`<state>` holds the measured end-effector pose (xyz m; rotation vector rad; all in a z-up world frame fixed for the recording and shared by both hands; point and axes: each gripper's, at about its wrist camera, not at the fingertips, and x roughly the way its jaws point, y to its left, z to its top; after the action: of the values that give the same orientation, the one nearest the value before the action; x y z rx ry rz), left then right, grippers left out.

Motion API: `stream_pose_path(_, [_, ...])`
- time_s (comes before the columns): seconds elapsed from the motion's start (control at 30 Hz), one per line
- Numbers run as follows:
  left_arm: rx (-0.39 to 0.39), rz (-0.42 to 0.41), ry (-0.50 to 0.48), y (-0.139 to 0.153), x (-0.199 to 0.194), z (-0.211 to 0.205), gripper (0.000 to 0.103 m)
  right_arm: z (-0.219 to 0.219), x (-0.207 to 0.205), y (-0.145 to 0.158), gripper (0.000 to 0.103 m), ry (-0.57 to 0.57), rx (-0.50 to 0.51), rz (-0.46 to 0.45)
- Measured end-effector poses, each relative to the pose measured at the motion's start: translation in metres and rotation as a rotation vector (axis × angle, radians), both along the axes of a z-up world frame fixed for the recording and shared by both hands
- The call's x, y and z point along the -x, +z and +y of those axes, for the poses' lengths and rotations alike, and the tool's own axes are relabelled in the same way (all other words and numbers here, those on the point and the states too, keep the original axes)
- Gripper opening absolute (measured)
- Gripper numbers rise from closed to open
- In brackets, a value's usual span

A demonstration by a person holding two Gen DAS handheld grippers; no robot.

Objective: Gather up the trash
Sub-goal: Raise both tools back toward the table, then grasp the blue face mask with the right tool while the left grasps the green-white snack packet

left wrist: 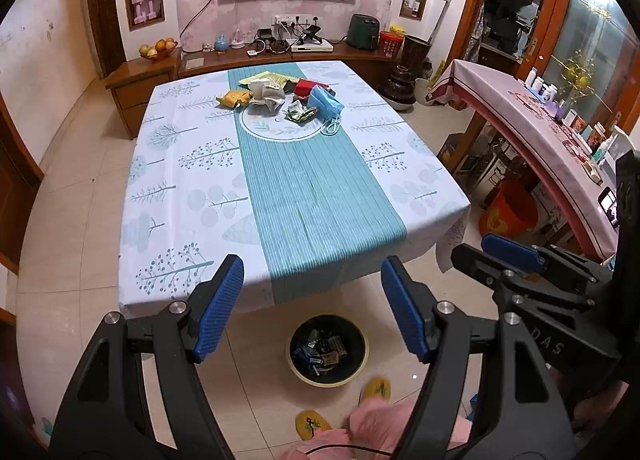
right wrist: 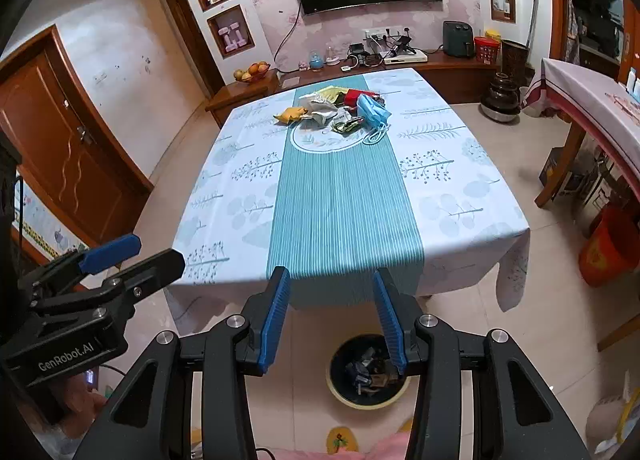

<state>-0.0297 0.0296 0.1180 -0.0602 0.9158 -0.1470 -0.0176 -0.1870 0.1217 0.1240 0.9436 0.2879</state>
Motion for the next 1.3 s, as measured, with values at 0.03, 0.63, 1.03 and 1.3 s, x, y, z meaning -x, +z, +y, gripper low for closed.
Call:
stream_pose_path(0.03, [-0.004,0.002,0.001,-0.001,-0.004,0.001,0.068,0.000,-0.004,-0.001,0.044,-0.002,-0.001,0.000])
stream_pose_path(0.63, [-0.033,0.043,0.113,-0.037,-0.179,-0.002,0.068,-0.007,-0.205,-0.052,0.052,0.084,-0.023,0.059])
stream_pose_path(1.03, [-0.035,0.188,0.171,-0.096,-0.398,-0.038,0.069,-0.025,-0.438,-0.112,0.054,0.249,-0.009,0.142])
stream_pose_path(1.3, [-0.049,0.276,0.180,-0.143,-0.468,-0.039,0.070,0.003,-0.537,-0.171,0.055,0.329,-0.012,0.198])
